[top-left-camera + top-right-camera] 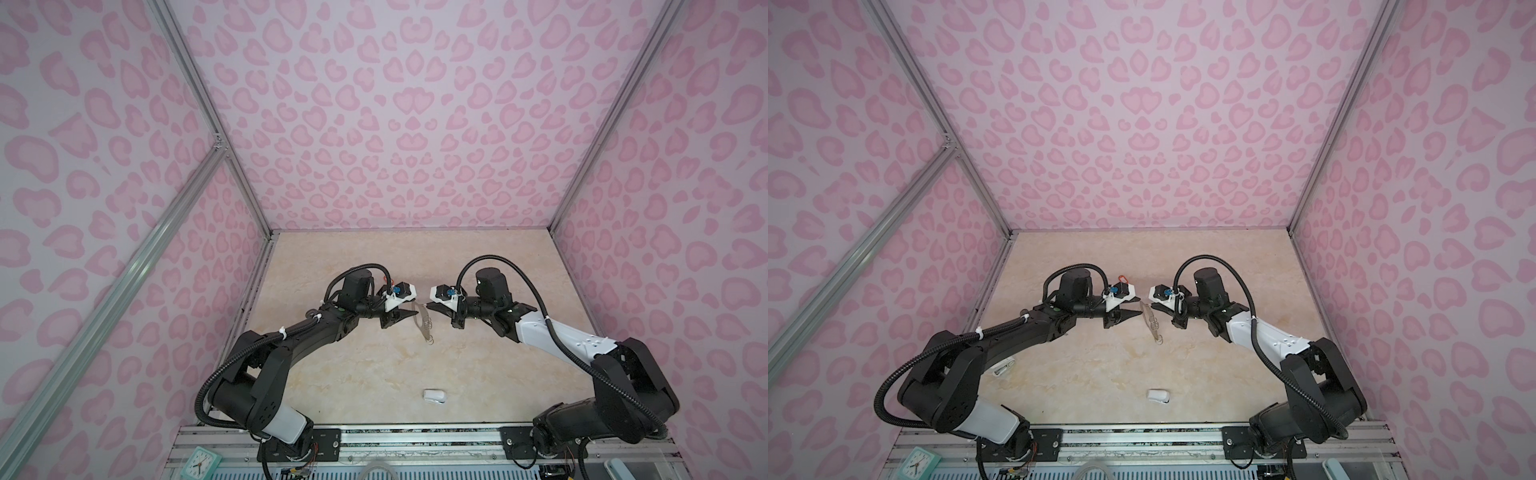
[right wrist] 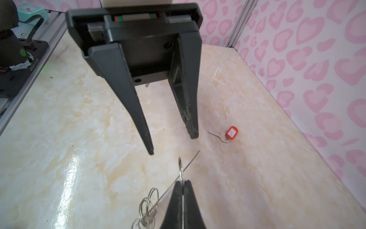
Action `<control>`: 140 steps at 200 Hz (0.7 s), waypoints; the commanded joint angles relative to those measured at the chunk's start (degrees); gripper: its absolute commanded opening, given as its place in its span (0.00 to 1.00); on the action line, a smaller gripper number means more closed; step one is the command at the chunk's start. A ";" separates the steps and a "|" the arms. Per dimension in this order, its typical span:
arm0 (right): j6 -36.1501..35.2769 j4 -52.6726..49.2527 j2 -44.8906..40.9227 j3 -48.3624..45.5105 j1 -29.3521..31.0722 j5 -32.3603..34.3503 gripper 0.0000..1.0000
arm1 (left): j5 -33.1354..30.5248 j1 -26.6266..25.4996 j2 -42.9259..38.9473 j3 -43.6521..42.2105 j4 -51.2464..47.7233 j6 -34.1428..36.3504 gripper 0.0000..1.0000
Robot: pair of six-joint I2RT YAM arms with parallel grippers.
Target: Put the keys on the keyring
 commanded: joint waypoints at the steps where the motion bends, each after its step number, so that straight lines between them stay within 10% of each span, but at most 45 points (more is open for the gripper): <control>1: 4.18 7.59 -0.29 -1.34 0.02 -2.24 0.00 | 2.72 0.21 -0.84 -1.52 4.25 -2.95 0.38; 140: 7.84 12.82 -0.24 -3.87 0.25 -4.00 0.00 | 2.89 -1.09 1.88 -0.99 10.86 -6.97 0.22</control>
